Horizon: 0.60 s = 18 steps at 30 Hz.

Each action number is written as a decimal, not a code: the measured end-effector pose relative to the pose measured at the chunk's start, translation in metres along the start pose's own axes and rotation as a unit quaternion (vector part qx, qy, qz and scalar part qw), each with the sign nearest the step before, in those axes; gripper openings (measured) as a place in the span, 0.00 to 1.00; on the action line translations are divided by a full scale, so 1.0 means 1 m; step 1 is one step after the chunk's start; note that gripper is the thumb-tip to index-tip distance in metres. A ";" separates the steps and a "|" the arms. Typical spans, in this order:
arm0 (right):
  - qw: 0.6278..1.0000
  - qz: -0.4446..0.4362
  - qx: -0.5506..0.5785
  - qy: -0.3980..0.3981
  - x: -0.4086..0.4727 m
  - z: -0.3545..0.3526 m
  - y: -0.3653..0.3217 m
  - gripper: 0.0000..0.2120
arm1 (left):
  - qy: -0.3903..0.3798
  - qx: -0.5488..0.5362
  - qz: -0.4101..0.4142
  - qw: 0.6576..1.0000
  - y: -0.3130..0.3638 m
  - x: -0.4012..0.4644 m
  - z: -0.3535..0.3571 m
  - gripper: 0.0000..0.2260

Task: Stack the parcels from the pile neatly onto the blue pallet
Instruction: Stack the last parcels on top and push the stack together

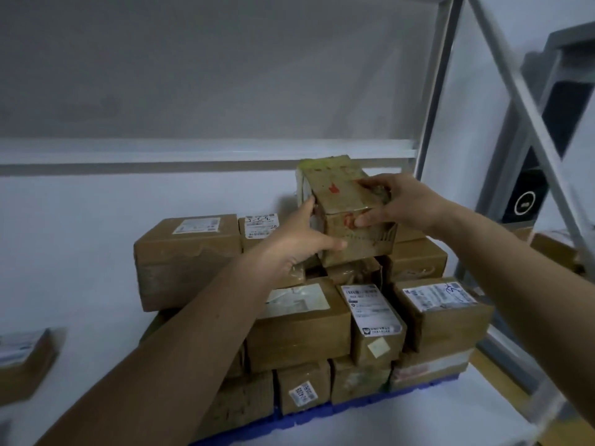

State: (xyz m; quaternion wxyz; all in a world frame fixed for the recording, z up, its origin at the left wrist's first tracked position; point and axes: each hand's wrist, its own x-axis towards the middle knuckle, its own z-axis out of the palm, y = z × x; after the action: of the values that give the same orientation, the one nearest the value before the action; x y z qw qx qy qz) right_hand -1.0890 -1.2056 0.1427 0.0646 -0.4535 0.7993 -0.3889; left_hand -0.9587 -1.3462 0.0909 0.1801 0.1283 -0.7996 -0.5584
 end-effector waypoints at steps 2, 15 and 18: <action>1.000 -0.007 -0.003 -0.003 0.004 -0.002 0.008 0.41 | 0.008 0.002 -0.004 1.000 0.000 0.002 0.004 0.45; 0.998 -0.012 -0.031 -0.053 0.018 0.015 0.029 0.38 | 0.039 0.007 -0.037 0.999 -0.025 0.002 0.003 0.32; 0.998 -0.004 -0.026 -0.061 0.021 0.023 0.036 0.38 | 0.049 0.024 -0.048 0.997 -0.030 0.006 0.006 0.32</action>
State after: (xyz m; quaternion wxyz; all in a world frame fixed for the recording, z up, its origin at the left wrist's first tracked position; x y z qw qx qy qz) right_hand -1.1152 -1.2248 0.1078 0.0999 -0.4811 0.8020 -0.3397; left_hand -0.9662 -1.3540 0.0621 0.1887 0.1984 -0.7958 -0.5401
